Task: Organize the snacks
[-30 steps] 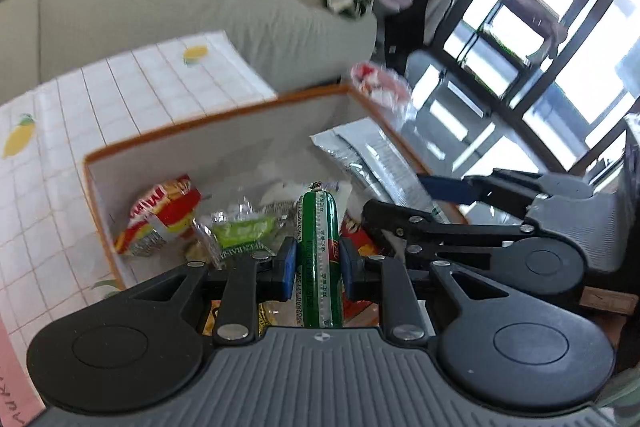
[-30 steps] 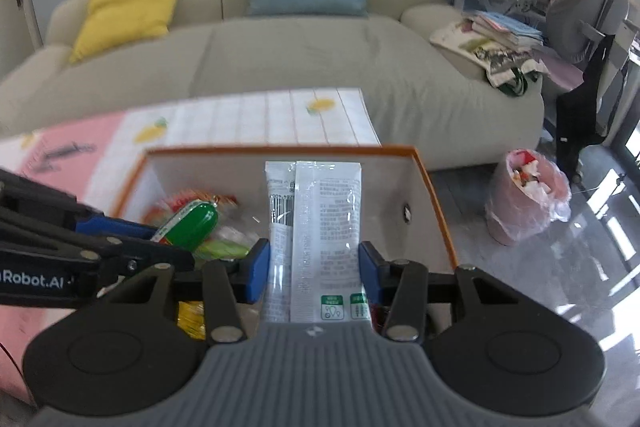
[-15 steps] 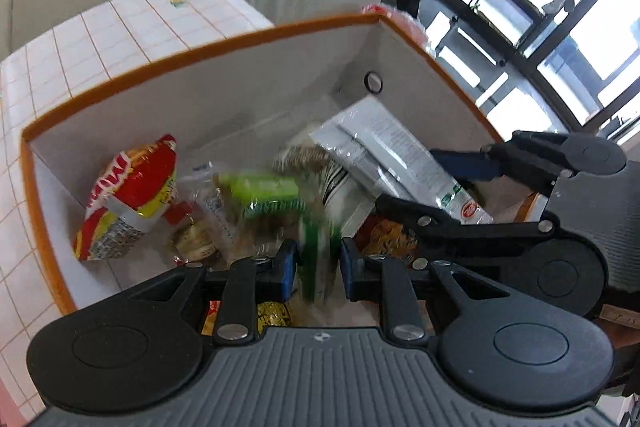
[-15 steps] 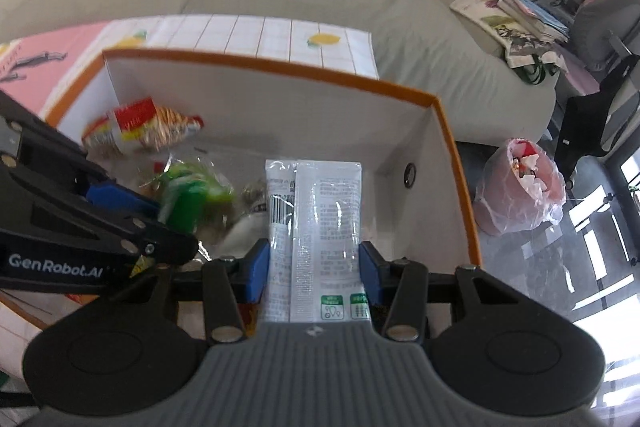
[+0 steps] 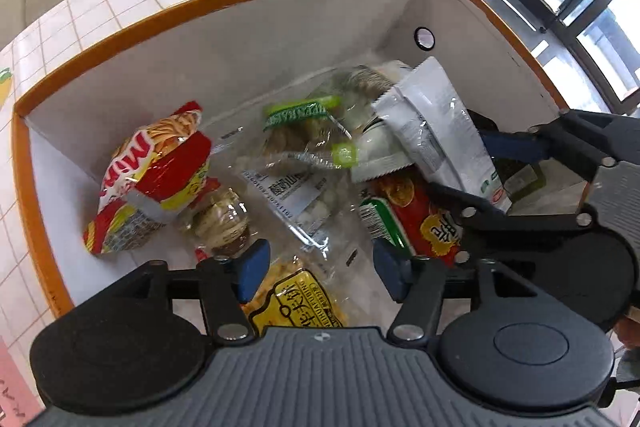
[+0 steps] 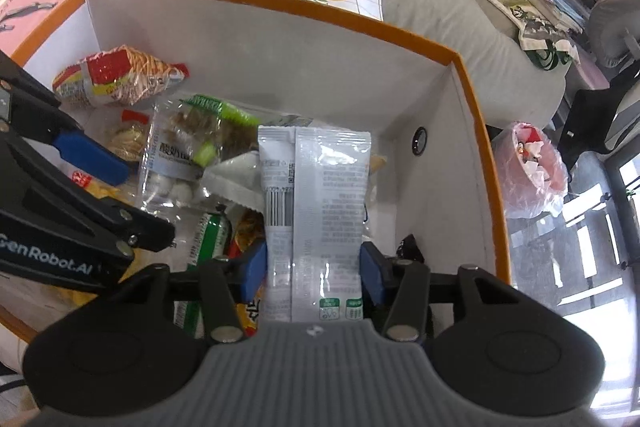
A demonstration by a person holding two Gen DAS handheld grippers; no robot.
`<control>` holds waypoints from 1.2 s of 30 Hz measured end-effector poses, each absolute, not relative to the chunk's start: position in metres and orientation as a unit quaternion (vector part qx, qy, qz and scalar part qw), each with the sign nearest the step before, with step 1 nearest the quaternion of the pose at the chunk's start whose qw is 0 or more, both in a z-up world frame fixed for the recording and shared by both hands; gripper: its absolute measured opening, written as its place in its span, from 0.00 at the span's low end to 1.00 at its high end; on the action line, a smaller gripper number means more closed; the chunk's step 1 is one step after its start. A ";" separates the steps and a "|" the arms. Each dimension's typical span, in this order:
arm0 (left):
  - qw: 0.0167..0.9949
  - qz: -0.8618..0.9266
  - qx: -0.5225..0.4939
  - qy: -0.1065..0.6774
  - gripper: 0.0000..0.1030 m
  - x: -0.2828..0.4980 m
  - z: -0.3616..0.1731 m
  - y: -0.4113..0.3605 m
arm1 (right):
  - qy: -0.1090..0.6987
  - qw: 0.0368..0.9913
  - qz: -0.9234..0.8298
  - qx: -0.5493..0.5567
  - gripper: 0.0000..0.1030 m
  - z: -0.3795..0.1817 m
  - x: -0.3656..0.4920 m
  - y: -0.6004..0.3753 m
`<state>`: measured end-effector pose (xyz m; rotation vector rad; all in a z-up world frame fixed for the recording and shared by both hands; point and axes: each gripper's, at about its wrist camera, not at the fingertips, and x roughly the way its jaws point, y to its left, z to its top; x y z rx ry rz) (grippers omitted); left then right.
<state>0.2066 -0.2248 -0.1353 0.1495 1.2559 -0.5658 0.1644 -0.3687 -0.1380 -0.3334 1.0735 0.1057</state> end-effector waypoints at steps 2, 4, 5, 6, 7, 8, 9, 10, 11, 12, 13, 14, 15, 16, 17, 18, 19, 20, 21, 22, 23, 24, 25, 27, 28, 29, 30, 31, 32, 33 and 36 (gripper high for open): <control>0.779 -0.267 0.061 0.564 0.71 0.203 -0.126 -0.220 | 0.501 0.848 0.048 -0.165 0.52 -0.132 0.162 -0.368; 0.795 -0.268 0.060 0.542 0.76 0.198 -0.114 -0.215 | 0.492 0.853 0.045 -0.168 0.60 -0.123 0.158 -0.367; 0.804 -0.264 0.064 0.530 0.78 0.194 -0.108 -0.214 | 0.488 0.856 0.043 -0.167 0.61 -0.118 0.156 -0.367; 0.811 -0.260 0.068 0.519 0.78 0.192 -0.102 -0.212 | 0.484 0.859 0.041 -0.165 0.64 -0.113 0.156 -0.369; 0.819 -0.257 0.071 0.509 0.78 0.188 -0.095 -0.210 | 0.478 0.862 0.040 -0.161 0.68 -0.107 0.154 -0.370; 0.824 -0.257 0.073 0.499 0.78 0.185 -0.088 -0.207 | 0.472 0.867 0.036 -0.158 0.69 -0.100 0.151 -0.371; 0.830 -0.260 0.071 0.489 0.78 0.180 -0.081 -0.204 | 0.466 0.870 0.031 -0.155 0.71 -0.094 0.149 -0.371; 0.836 -0.262 0.070 0.478 0.78 0.177 -0.074 -0.201 | 0.459 0.875 0.025 -0.151 0.74 -0.087 0.145 -0.372; 0.843 -0.261 0.069 0.466 0.78 0.172 -0.066 -0.199 | 0.449 0.882 0.018 -0.143 0.75 -0.079 0.139 -0.372; 0.853 -0.257 0.069 0.448 0.78 0.166 -0.056 -0.194 | 0.437 0.890 0.009 -0.134 0.80 -0.071 0.134 -0.372; 0.864 -0.249 0.071 0.431 0.78 0.161 -0.048 -0.191 | 0.418 0.900 0.001 -0.120 0.88 -0.060 0.126 -0.371; 0.876 -0.237 0.073 0.413 0.78 0.154 -0.039 -0.185 | 0.403 0.909 -0.002 -0.107 0.91 -0.051 0.121 -0.372; 0.884 -0.231 0.076 0.399 0.78 0.149 -0.031 -0.181 | 0.387 0.917 -0.007 -0.095 0.92 -0.041 0.114 -0.370; 0.892 -0.226 0.079 0.384 0.78 0.141 -0.021 -0.174 | 0.374 0.924 -0.009 -0.083 0.92 -0.032 0.106 -0.368; 0.898 -0.221 0.081 0.372 0.78 0.135 -0.012 -0.170 | 0.364 0.928 -0.010 -0.072 0.93 -0.025 0.100 -0.364; 0.903 -0.216 0.083 0.361 0.78 0.128 -0.005 -0.166 | 0.354 0.933 -0.012 -0.062 0.95 -0.016 0.094 -0.361; 0.910 -0.209 0.085 0.346 0.78 0.120 0.003 -0.159 | 0.343 0.938 -0.018 -0.053 0.95 -0.008 0.086 -0.356; 0.919 -0.199 0.087 0.330 0.78 0.110 0.012 -0.150 | 0.331 0.942 -0.023 -0.045 0.96 -0.001 0.079 -0.352; 0.926 -0.190 0.091 0.313 0.78 0.099 0.022 -0.142 | 0.319 0.947 -0.028 -0.035 0.97 0.006 0.072 -0.348; 0.931 -0.185 0.096 0.299 0.79 0.089 0.030 -0.134 | 0.307 0.951 -0.030 -0.024 0.97 0.014 0.064 -0.345; 0.935 -0.178 0.101 0.290 0.79 0.081 0.036 -0.130 | 0.299 0.954 -0.031 -0.012 0.97 0.021 0.056 -0.340; 0.939 -0.169 0.105 0.281 0.79 0.071 0.044 -0.122 | 0.295 0.955 -0.030 -0.002 0.97 0.027 0.050 -0.335; 0.942 -0.161 0.106 0.273 0.80 0.061 0.051 -0.115 | 0.291 0.956 -0.029 0.008 0.97 0.033 0.041 -0.329; 0.952 -0.134 0.110 0.253 0.85 0.043 0.061 -0.099 | 0.285 0.958 -0.029 0.021 0.97 0.041 0.024 -0.317; 0.957 -0.114 0.115 0.242 0.86 0.034 0.066 -0.092 | 0.279 0.959 -0.033 0.026 0.97 0.044 0.016 -0.311; 0.960 -0.096 0.121 0.232 0.86 0.025 0.068 -0.088 | 0.270 0.962 -0.038 0.029 0.97 0.046 0.007 -0.304; 0.963 -0.081 0.125 0.226 0.86 0.018 0.070 -0.083 | 0.266 0.963 -0.043 0.030 0.97 0.049 0.000 -0.298; 0.964 -0.070 0.126 0.225 0.86 0.011 0.072 -0.077 | 0.263 0.963 -0.046 0.031 0.97 0.051 -0.005 -0.291; 0.964 -0.060 0.122 0.227 0.86 0.005 0.073 -0.072 | 0.261 0.964 -0.048 0.034 0.97 0.053 -0.012 -0.283; 0.965 -0.053 0.117 0.229 0.86 -0.001 0.074 -0.067 | 0.259 0.964 -0.046 0.037 0.97 0.055 -0.018 -0.276; 0.966 -0.039 0.081 0.243 0.87 -0.017 0.073 -0.046 | 0.250 0.966 -0.051 0.042 0.97 0.055 -0.038 -0.252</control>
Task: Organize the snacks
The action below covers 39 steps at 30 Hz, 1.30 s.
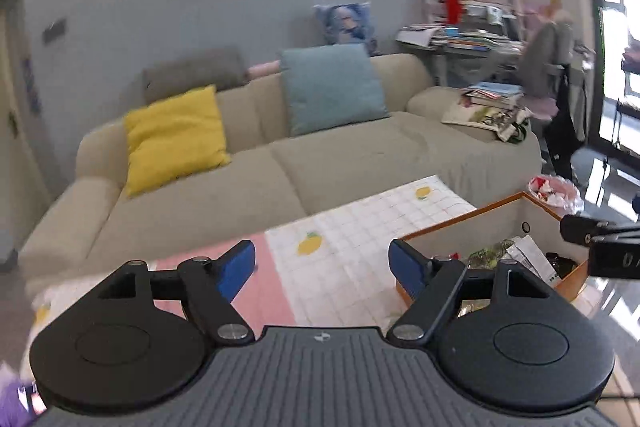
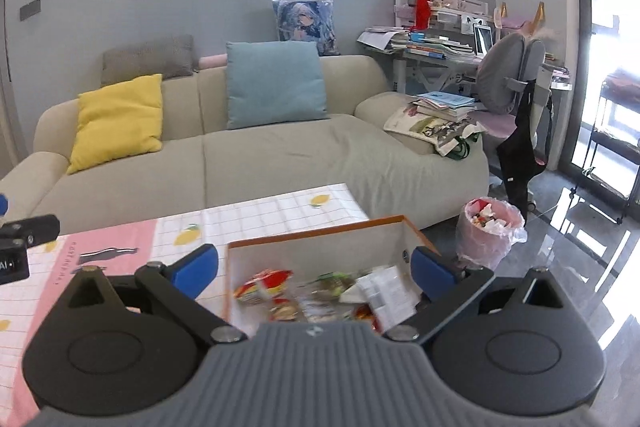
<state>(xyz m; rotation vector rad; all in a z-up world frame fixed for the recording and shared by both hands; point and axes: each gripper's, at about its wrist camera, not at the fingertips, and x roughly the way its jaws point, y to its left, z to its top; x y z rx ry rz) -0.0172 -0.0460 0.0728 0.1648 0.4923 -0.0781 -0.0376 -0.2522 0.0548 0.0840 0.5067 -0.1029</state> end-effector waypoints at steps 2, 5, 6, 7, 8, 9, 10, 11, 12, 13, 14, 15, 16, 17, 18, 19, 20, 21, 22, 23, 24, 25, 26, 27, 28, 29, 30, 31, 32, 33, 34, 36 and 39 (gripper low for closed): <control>0.966 -0.029 0.068 0.247 0.87 -0.024 0.069 -0.036 | 0.238 0.969 -0.056 0.039 0.97 0.052 -0.051 -0.238; 0.962 -0.008 0.082 0.260 0.87 -0.033 0.057 -0.024 | 0.244 0.969 -0.047 0.009 0.97 0.046 -0.067 -0.215; 0.960 -0.003 0.085 0.265 0.87 -0.036 0.053 -0.022 | 0.247 0.968 -0.044 0.001 0.97 0.044 -0.072 -0.210; 0.959 -0.001 0.084 0.270 0.87 -0.040 0.048 -0.020 | 0.247 0.968 -0.039 -0.007 0.97 0.042 -0.079 -0.204; 0.958 0.001 0.080 0.275 0.87 -0.047 0.045 -0.015 | 0.247 0.968 -0.035 -0.012 0.97 0.040 -0.084 -0.200; 0.956 0.006 0.073 0.283 0.87 -0.049 0.040 -0.012 | 0.247 0.968 -0.034 -0.015 0.97 0.038 -0.089 -0.197; 0.954 0.011 0.068 0.291 0.87 -0.052 0.035 -0.009 | 0.248 0.968 -0.034 -0.015 0.97 0.036 -0.092 -0.196; 0.953 0.016 0.064 0.297 0.87 -0.056 0.031 -0.005 | 0.251 0.967 -0.032 -0.013 0.97 0.034 -0.095 -0.195; 0.951 0.023 0.060 0.302 0.87 -0.059 0.027 -0.002 | 0.255 0.966 -0.029 -0.010 0.97 0.031 -0.098 -0.193; 0.949 0.028 0.056 0.308 0.87 -0.061 0.022 -0.002 | 0.258 0.966 -0.028 -0.009 0.97 0.029 -0.099 -0.192; 0.948 0.027 0.053 0.313 0.87 -0.062 0.019 -0.001 | 0.261 0.965 -0.028 -0.010 0.97 0.026 -0.101 -0.189; 0.946 0.027 0.050 0.318 0.87 -0.066 0.015 0.001 | 0.263 0.964 -0.027 -0.012 0.97 0.023 -0.102 -0.187; 0.945 0.026 0.048 0.324 0.87 -0.066 0.012 0.001 | 0.265 0.964 -0.026 -0.015 0.97 0.020 -0.103 -0.184; 0.943 0.024 0.049 0.328 0.87 -0.067 0.009 0.001 | 0.265 0.964 -0.027 -0.017 0.97 0.016 -0.105 -0.183; 0.942 0.025 0.052 0.331 0.87 -0.068 0.007 0.000 | 0.265 0.964 -0.028 -0.018 0.97 0.013 -0.106 -0.182; 0.941 0.027 0.059 0.332 0.87 -0.068 0.005 -0.003 | 0.266 0.963 -0.028 -0.015 0.97 0.010 -0.106 -0.181; 0.940 0.028 0.065 0.334 0.87 -0.069 0.003 -0.004 | 0.266 0.964 -0.027 -0.011 0.97 0.007 -0.107 -0.182; 0.939 0.027 0.070 0.336 0.87 -0.069 0.000 -0.005 | 0.266 0.964 -0.027 -0.007 0.97 0.003 -0.107 -0.182; 0.937 0.025 0.072 0.340 0.87 -0.069 -0.002 -0.006 | 0.268 0.963 -0.028 -0.004 0.97 0.000 -0.107 -0.182; 0.935 0.023 0.072 0.346 0.87 -0.068 -0.005 -0.007 | 0.272 0.962 -0.029 -0.002 0.97 -0.002 -0.105 -0.182; 0.933 0.021 0.071 0.353 0.87 -0.068 -0.007 -0.007 | 0.277 0.960 -0.030 -0.001 0.97 -0.005 -0.104 -0.183; 0.930 0.020 0.069 0.360 0.87 -0.066 -0.010 -0.008 | 0.282 0.959 -0.030 0.000 0.97 -0.007 -0.102 -0.182; 0.929 0.020 0.068 0.364 0.87 -0.066 -0.012 -0.007 | 0.286 0.958 -0.030 0.002 0.97 -0.009 -0.101 -0.183; 0.927 0.020 0.068 0.368 0.86 -0.065 -0.013 -0.007 | 0.291 0.956 -0.029 0.006 0.97 -0.011 -0.100 -0.185; 0.926 0.020 0.068 0.371 0.86 -0.065 -0.014 -0.008 | 0.294 0.955 -0.028 0.009 0.97 -0.012 -0.098 -0.186; 0.925 0.019 0.069 0.373 0.86 -0.065 -0.015 -0.008 | 0.297 0.954 -0.027 0.012 0.97 -0.013 -0.097 -0.187; 0.925 0.017 0.071 0.374 0.86 -0.065 -0.015 -0.009 | 0.299 0.954 -0.026 0.014 0.97 -0.014 -0.097 -0.187; 0.925 0.016 0.071 0.374 0.86 -0.066 -0.014 -0.009 | 0.300 0.954 -0.026 0.016 0.97 -0.015 -0.096 -0.187; 0.925 0.016 0.072 0.374 0.86 -0.065 -0.014 -0.010 | 0.300 0.953 -0.025 0.016 0.97 -0.015 -0.096 -0.187; 0.925 0.015 0.072 0.374 0.86 -0.066 -0.013 -0.010 | 0.299 0.954 -0.025 0.016 0.97 -0.015 -0.097 -0.187; 0.925 0.015 0.072 0.374 0.86 -0.066 -0.013 -0.009 | 0.297 0.954 -0.025 0.015 0.97 -0.014 -0.097 -0.186; 0.924 0.016 0.072 0.375 0.86 -0.066 -0.013 -0.009 | 0.291 0.956 -0.024 0.012 0.97 -0.013 -0.099 -0.185; 0.925 0.015 0.071 0.374 0.86 -0.066 -0.013 -0.009 | 0.284 0.959 -0.023 0.007 0.97 -0.011 -0.100 -0.183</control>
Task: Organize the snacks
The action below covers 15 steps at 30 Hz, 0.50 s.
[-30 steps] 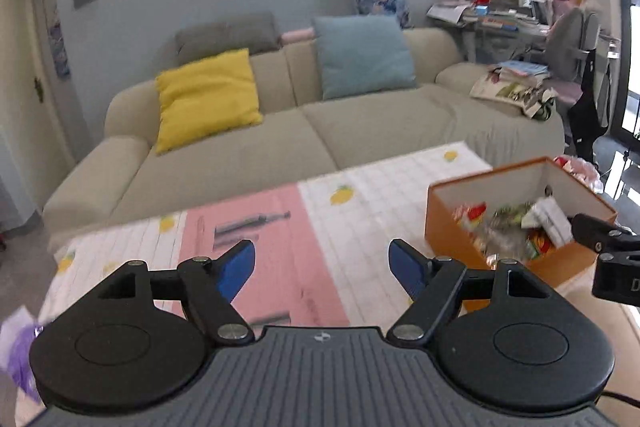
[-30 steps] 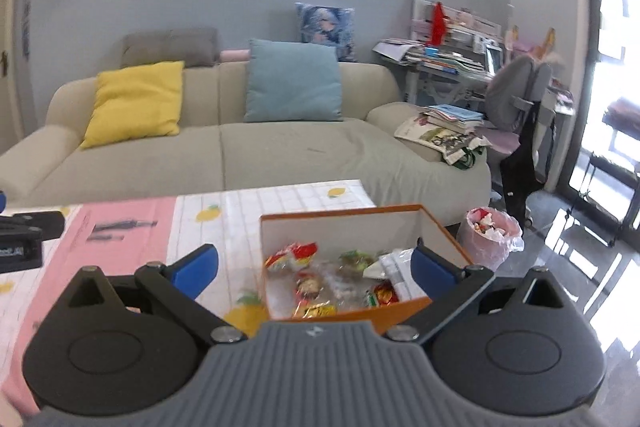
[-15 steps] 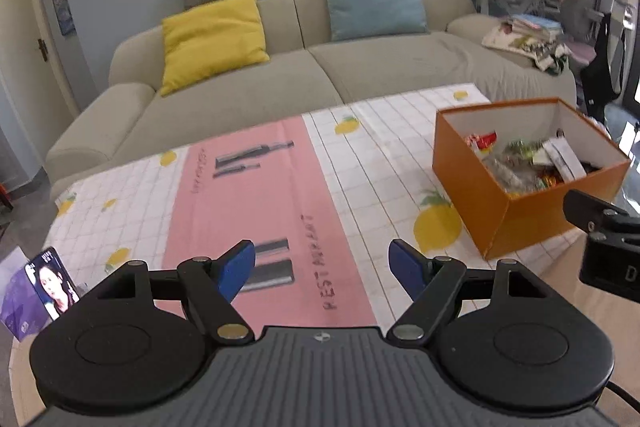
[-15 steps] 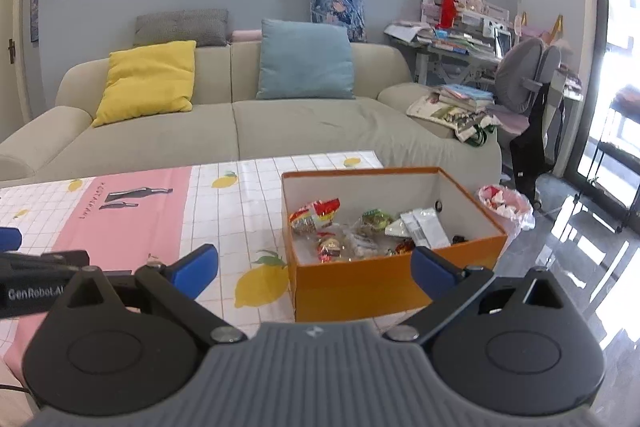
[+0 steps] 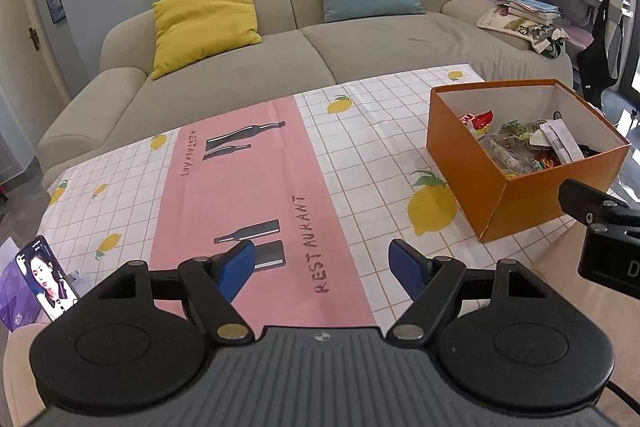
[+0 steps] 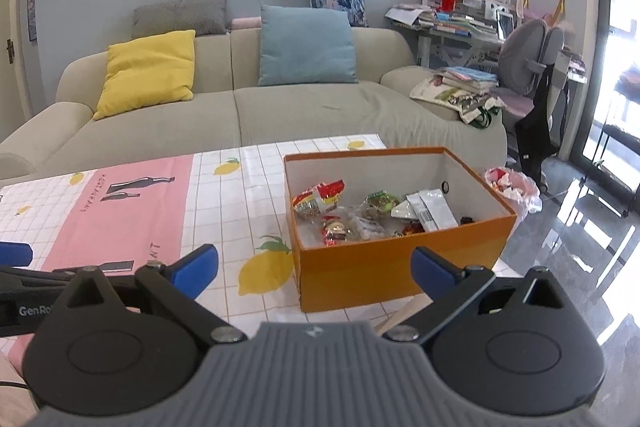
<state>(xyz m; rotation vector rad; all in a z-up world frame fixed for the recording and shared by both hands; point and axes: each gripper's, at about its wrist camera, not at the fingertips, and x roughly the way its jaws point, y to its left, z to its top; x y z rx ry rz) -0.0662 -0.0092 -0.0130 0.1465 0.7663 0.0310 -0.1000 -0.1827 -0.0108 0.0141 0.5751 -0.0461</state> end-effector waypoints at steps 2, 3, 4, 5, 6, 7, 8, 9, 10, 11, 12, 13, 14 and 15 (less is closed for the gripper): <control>0.925 0.015 0.071 0.373 0.86 -0.066 -0.013 -0.009 | 0.282 0.959 -0.023 0.005 0.97 -0.011 -0.100 -0.182; 0.925 0.015 0.071 0.373 0.86 -0.066 -0.013 -0.008 | 0.283 0.959 -0.023 0.005 0.97 -0.011 -0.100 -0.181; 0.925 0.016 0.070 0.374 0.86 -0.066 -0.013 -0.008 | 0.283 0.959 -0.023 0.005 0.97 -0.011 -0.100 -0.181; 0.925 0.016 0.070 0.374 0.86 -0.066 -0.013 -0.008 | 0.283 0.959 -0.024 0.005 0.97 -0.011 -0.100 -0.181; 0.925 0.016 0.069 0.374 0.86 -0.065 -0.013 -0.007 | 0.283 0.959 -0.024 0.005 0.97 -0.011 -0.100 -0.181; 0.925 0.016 0.068 0.375 0.86 -0.065 -0.013 -0.007 | 0.283 0.959 -0.025 0.006 0.97 -0.011 -0.100 -0.181; 0.924 0.017 0.068 0.375 0.86 -0.065 -0.012 -0.007 | 0.283 0.959 -0.025 0.006 0.97 -0.011 -0.100 -0.181; 0.924 0.016 0.068 0.375 0.86 -0.065 -0.012 -0.007 | 0.283 0.959 -0.025 0.005 0.97 -0.011 -0.100 -0.181; 0.924 0.016 0.068 0.375 0.86 -0.065 -0.012 -0.007 | 0.283 0.959 -0.025 0.005 0.97 -0.011 -0.100 -0.181; 0.924 0.016 0.068 0.375 0.86 -0.065 -0.012 -0.007 | 0.283 0.959 -0.024 0.005 0.97 -0.011 -0.100 -0.181; 0.924 0.016 0.068 0.375 0.86 -0.065 -0.012 -0.007 | 0.283 0.959 -0.024 0.005 0.97 -0.011 -0.100 -0.181; 0.924 0.016 0.068 0.375 0.86 -0.065 -0.012 -0.007 | 0.283 0.959 -0.024 0.005 0.97 -0.011 -0.102 -0.181; 0.924 0.016 0.068 0.375 0.86 -0.065 -0.012 -0.007 | 0.283 0.959 -0.024 0.005 0.97 -0.011 -0.102 -0.181; 0.924 0.016 0.068 0.376 0.86 -0.065 -0.012 -0.007 | 0.283 0.959 -0.024 0.005 0.97 -0.011 -0.102 -0.181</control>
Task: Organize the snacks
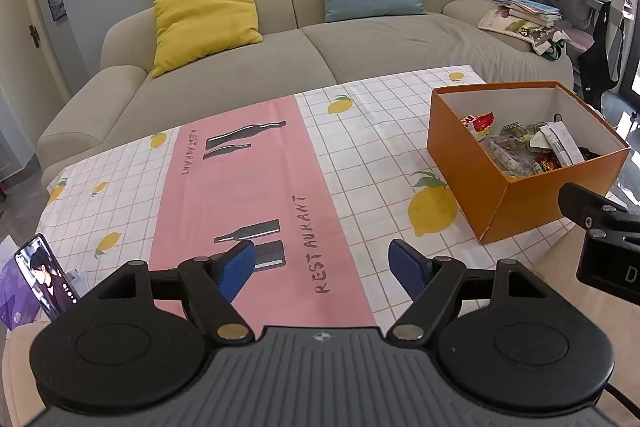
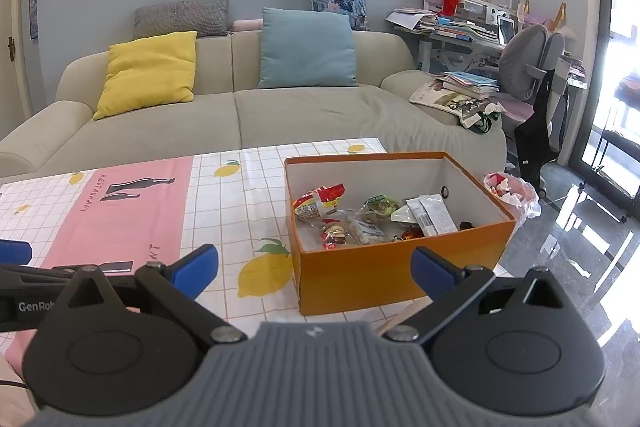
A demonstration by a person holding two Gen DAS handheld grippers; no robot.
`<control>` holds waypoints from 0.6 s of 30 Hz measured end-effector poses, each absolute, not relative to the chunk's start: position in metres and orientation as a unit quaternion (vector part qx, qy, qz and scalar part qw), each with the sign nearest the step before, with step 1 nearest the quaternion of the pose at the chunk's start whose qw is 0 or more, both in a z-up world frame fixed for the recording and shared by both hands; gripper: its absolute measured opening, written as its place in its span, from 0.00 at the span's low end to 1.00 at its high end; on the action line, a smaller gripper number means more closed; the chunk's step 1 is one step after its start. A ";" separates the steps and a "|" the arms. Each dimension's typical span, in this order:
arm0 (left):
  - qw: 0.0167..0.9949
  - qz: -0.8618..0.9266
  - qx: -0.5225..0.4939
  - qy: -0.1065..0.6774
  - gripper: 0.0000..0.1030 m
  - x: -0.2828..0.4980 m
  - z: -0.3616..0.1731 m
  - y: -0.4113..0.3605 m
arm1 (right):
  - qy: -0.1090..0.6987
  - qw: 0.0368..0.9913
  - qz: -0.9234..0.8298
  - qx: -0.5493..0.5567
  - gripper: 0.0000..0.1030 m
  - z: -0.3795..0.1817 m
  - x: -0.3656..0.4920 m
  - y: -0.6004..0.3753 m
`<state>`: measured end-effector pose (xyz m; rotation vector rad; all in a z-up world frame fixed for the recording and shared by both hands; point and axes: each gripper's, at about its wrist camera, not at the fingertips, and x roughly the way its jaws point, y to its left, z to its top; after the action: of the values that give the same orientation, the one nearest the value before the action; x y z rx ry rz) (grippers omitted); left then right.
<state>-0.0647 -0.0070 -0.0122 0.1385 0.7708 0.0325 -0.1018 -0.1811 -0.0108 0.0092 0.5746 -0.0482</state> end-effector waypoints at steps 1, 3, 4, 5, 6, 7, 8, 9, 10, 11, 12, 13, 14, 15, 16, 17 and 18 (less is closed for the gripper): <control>0.924 0.015 0.067 0.376 0.86 -0.065 -0.012 -0.007 | 0.284 0.959 -0.023 0.004 0.97 -0.011 -0.102 -0.181; 0.923 0.015 0.067 0.377 0.86 -0.065 -0.012 -0.008 | 0.284 0.959 -0.023 0.004 0.97 -0.011 -0.102 -0.182; 0.923 0.015 0.067 0.378 0.86 -0.066 -0.012 -0.008 | 0.284 0.959 -0.023 0.004 0.97 -0.011 -0.102 -0.182; 0.923 0.015 0.067 0.378 0.86 -0.066 -0.012 -0.009 | 0.284 0.959 -0.023 0.004 0.97 -0.011 -0.102 -0.182; 0.923 0.015 0.067 0.378 0.86 -0.066 -0.012 -0.009 | 0.284 0.959 -0.023 0.004 0.97 -0.011 -0.102 -0.181; 0.923 0.014 0.067 0.378 0.86 -0.066 -0.012 -0.009 | 0.284 0.959 -0.022 0.003 0.97 -0.011 -0.102 -0.182; 0.923 0.014 0.067 0.378 0.86 -0.066 -0.011 -0.009 | 0.284 0.959 -0.021 0.002 0.97 -0.011 -0.102 -0.182; 0.923 0.015 0.066 0.378 0.86 -0.066 -0.011 -0.009 | 0.284 0.959 -0.021 0.002 0.97 -0.011 -0.102 -0.182; 0.923 0.014 0.066 0.378 0.86 -0.066 -0.011 -0.009 | 0.284 0.959 -0.020 0.001 0.97 -0.011 -0.101 -0.183; 0.923 0.014 0.066 0.379 0.86 -0.066 -0.012 -0.009 | 0.284 0.959 -0.019 0.001 0.97 -0.011 -0.101 -0.183; 0.923 0.014 0.066 0.379 0.86 -0.066 -0.011 -0.009 | 0.284 0.959 -0.019 0.001 0.97 -0.011 -0.101 -0.184; 0.923 0.014 0.065 0.379 0.86 -0.066 -0.011 -0.009 | 0.284 0.959 -0.019 0.001 0.97 -0.011 -0.101 -0.183; 0.923 0.013 0.065 0.379 0.86 -0.067 -0.011 -0.009 | 0.284 0.959 -0.019 0.001 0.97 -0.011 -0.101 -0.183; 0.923 0.014 0.064 0.379 0.86 -0.067 -0.011 -0.010 | 0.285 0.958 -0.019 0.001 0.97 -0.011 -0.101 -0.183; 0.923 0.014 0.064 0.378 0.86 -0.067 -0.011 -0.010 | 0.285 0.958 -0.018 0.001 0.97 -0.011 -0.101 -0.184; 0.924 0.014 0.064 0.378 0.86 -0.067 -0.011 -0.010 | 0.284 0.959 -0.017 0.001 0.97 -0.011 -0.101 -0.184; 0.924 0.013 0.064 0.378 0.86 -0.067 -0.011 -0.009 | 0.284 0.959 -0.017 0.001 0.97 -0.011 -0.101 -0.184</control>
<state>-0.0672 -0.0094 -0.0112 0.1306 0.7751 0.0274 -0.1008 -0.1839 -0.0114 0.0015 0.5769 -0.0349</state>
